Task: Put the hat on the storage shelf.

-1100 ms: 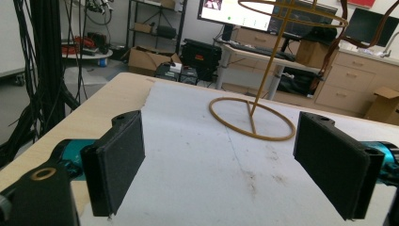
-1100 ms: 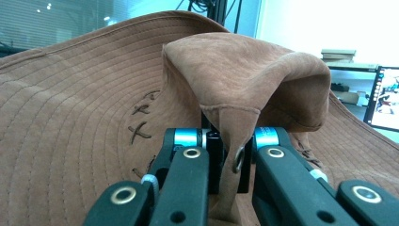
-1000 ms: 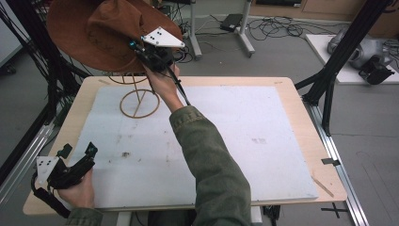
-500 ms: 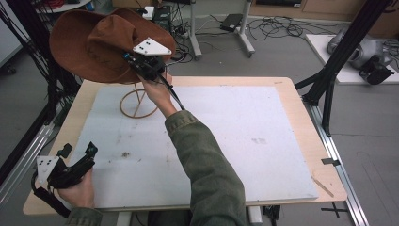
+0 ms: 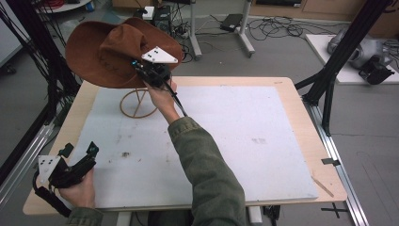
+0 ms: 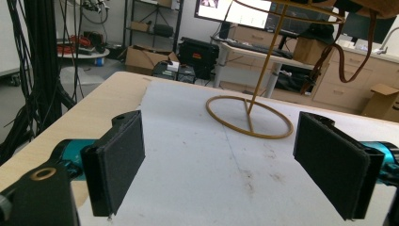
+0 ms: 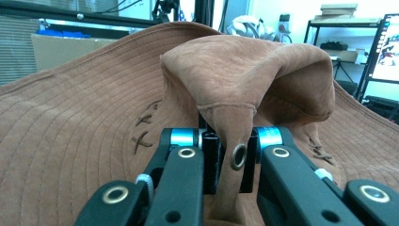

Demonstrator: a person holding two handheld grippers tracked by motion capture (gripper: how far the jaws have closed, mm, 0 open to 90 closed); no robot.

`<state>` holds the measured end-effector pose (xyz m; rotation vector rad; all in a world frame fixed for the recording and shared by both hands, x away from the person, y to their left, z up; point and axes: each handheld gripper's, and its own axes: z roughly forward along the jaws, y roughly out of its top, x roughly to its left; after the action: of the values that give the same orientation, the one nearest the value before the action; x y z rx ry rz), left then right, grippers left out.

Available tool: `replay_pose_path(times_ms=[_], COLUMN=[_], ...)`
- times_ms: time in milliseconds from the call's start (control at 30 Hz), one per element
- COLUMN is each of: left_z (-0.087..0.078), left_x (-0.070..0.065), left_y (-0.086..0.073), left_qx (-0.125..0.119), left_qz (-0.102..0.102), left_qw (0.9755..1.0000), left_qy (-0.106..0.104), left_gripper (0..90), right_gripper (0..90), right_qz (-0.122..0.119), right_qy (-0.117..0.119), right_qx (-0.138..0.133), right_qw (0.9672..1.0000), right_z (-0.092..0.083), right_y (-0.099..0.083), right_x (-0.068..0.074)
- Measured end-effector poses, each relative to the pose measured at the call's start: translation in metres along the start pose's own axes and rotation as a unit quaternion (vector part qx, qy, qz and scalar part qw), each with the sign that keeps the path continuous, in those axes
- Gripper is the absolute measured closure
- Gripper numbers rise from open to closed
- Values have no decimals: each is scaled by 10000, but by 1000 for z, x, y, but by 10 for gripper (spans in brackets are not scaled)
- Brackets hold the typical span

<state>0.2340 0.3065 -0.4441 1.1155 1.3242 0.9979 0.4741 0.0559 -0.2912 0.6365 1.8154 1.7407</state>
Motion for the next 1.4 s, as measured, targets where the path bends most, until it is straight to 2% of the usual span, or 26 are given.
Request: replay_pose_path(times_ms=[167, 300, 367, 533, 633, 700, 767, 967, 1133, 1167, 1200, 1400], left_z=[0, 0, 0, 0, 0, 0, 0, 0, 0, 1, 1, 0], left_x=[-1, -2, -2, -2, -2, -2, -3, -4, -4, -4, -5, -6], left_y=[0, 0, 0, 0, 0, 0, 0, 0, 0, 0, 1, 2], left_qx=[9, 7, 4, -3, 4, -12, -6, -7, -11, -20, -26, -38], left_qz=[7, 2, -1, -6, -16, -12, 0, 32, 39, 43, 65, 194], left_qw=[10000, 10000, 10000, 10000, 10000, 10000, 10000, 10000, 10000, 10000, 10000, 9998], left_qy=[-1, -5, -11, -12, -23, -30, -40, -59, -53, -52, -40, 1], left_gripper=[172, 172, 172, 172, 172, 172, 172, 172, 172, 172, 172, 172], right_gripper=[771, 657, 600, 408, 296, 185, 128, 95, 95, 95, 95, 96], right_qz=[31, 218, 237, 286, 406, 388, 391, 467, 368, 368, 304, 295], right_qy=[47, 16, -41, -105, -110, -64, -59, -212, -438, -438, -574, -851], right_qx=[14, 40, 44, 23, -52, -71, -105, -177, -211, -211, -247, -275], right_qw=[10000, 9998, 9997, 9995, 9991, 9992, 9992, 9985, 9981, 9981, 9976, 9956], right_z=[-1, -1, -2, -3, -7, -11, -14, -30, -55, -55, -68, -116], right_y=[-2, -4, -5, -7, -8, -8, -7, 0, 12, 12, 18, 28], right_x=[0, 0, 2, 4, 3, -1, -4, -19, -33, -33, -40, -66])
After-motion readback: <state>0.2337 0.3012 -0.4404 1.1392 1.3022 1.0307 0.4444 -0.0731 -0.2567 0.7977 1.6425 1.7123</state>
